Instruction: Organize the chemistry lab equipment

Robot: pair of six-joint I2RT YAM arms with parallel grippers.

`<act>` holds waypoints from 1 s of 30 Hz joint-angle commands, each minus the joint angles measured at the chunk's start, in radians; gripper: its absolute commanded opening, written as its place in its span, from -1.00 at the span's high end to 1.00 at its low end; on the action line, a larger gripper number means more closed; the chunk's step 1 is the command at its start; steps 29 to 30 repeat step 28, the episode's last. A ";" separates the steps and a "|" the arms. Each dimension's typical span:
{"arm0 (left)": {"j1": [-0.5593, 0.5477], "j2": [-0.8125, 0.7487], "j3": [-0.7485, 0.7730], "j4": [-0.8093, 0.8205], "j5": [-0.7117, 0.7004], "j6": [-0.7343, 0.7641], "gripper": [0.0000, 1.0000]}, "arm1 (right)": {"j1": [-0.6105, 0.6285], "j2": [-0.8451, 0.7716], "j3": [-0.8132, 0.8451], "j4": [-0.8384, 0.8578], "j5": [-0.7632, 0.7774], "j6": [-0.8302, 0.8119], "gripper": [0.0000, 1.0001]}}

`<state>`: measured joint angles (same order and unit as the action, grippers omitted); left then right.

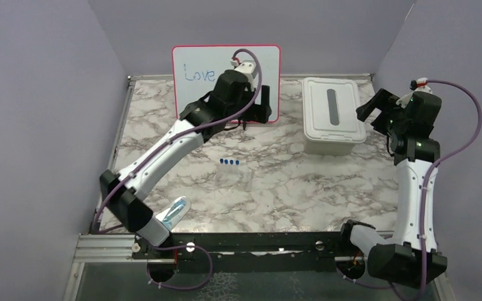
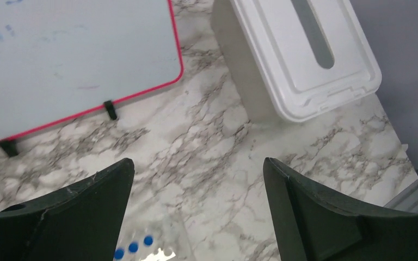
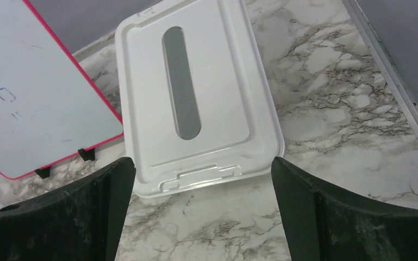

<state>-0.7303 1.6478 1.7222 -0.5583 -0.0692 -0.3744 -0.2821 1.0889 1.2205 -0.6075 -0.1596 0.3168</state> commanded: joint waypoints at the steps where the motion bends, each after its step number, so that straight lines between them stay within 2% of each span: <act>1: 0.030 -0.244 -0.233 -0.033 -0.099 0.029 -0.87 | 0.004 -0.115 -0.041 -0.082 -0.083 -0.014 -0.99; 5: 0.045 -0.462 -0.419 -0.078 -0.232 0.031 -0.94 | 0.005 -0.208 -0.079 -0.090 -0.149 0.033 -1.00; 9: 0.045 -0.662 -0.553 -0.130 -0.392 0.008 -0.94 | 0.005 -0.303 -0.116 -0.102 -0.141 0.095 -1.00; 15: 0.046 -0.885 -0.604 -0.242 -0.583 -0.024 -0.95 | 0.022 -0.416 -0.102 -0.180 -0.162 0.097 -0.99; 22: 0.046 -0.995 -0.579 -0.314 -0.658 -0.016 -0.97 | 0.042 -0.483 -0.094 -0.237 -0.091 0.083 -0.99; 30: 0.045 -1.014 -0.603 -0.327 -0.635 -0.046 -0.97 | 0.042 -0.484 -0.103 -0.236 -0.093 0.086 -0.99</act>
